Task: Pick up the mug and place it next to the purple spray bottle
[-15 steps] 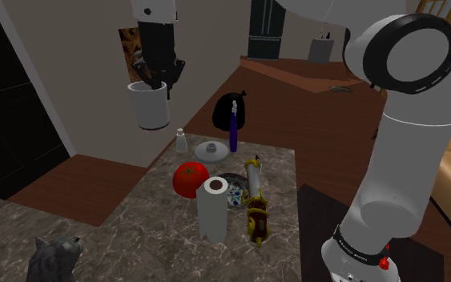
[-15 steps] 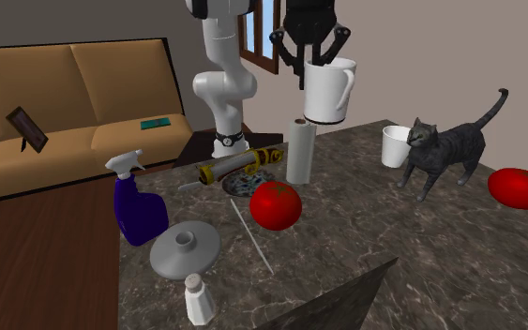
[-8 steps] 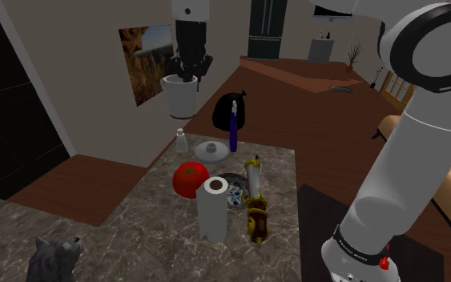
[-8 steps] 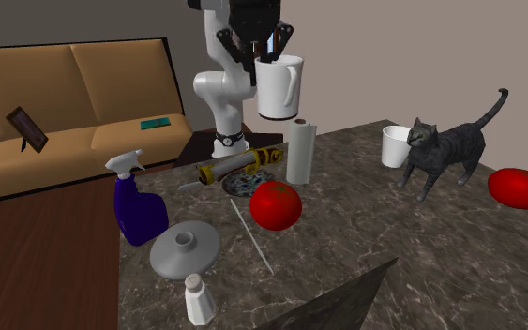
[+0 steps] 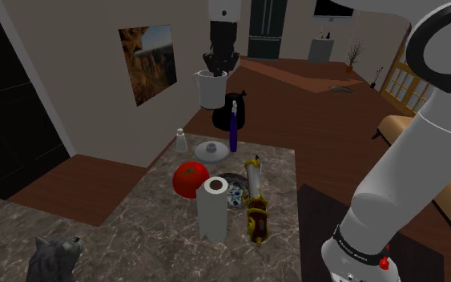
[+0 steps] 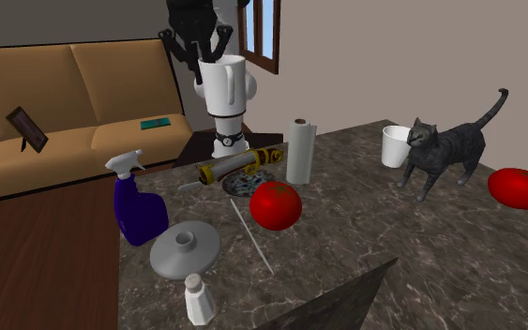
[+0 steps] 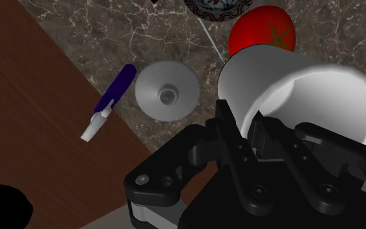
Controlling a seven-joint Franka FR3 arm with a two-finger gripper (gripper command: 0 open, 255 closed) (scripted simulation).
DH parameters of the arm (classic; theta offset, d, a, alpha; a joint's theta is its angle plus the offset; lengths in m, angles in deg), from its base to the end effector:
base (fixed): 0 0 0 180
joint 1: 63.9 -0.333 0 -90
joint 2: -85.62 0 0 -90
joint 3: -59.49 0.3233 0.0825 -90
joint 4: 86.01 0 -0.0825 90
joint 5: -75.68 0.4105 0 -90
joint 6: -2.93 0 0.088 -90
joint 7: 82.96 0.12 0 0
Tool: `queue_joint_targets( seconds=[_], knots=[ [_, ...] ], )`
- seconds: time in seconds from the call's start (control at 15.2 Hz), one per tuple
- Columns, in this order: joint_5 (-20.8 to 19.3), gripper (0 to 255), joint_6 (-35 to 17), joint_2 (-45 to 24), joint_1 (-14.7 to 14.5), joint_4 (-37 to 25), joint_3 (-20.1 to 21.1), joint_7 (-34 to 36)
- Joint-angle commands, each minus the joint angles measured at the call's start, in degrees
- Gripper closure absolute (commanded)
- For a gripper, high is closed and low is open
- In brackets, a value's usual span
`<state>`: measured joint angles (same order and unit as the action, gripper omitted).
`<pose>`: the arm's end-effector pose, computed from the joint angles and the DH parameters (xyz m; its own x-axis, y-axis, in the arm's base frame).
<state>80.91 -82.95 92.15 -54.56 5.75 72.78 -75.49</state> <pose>0.5351 0.0562 0.6594 0.9984 -0.0558 -0.0001 -0.0557 -0.9963 -0.0653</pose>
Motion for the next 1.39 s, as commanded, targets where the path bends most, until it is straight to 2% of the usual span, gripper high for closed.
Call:
queue_joint_targets(
  seconds=[0.0,0.53,1.32],
  knots=[
    [-0.01,255,0.31,0.72,1.21,0.57,-1.62,-2.93],
    [-0.76,255,1.14,1.58,6.03,1.48,-8.19,-14.32],
    [-0.54,255,-8.48,4.04,5.98,13.57,-8.15,-15.03]
  ],
)
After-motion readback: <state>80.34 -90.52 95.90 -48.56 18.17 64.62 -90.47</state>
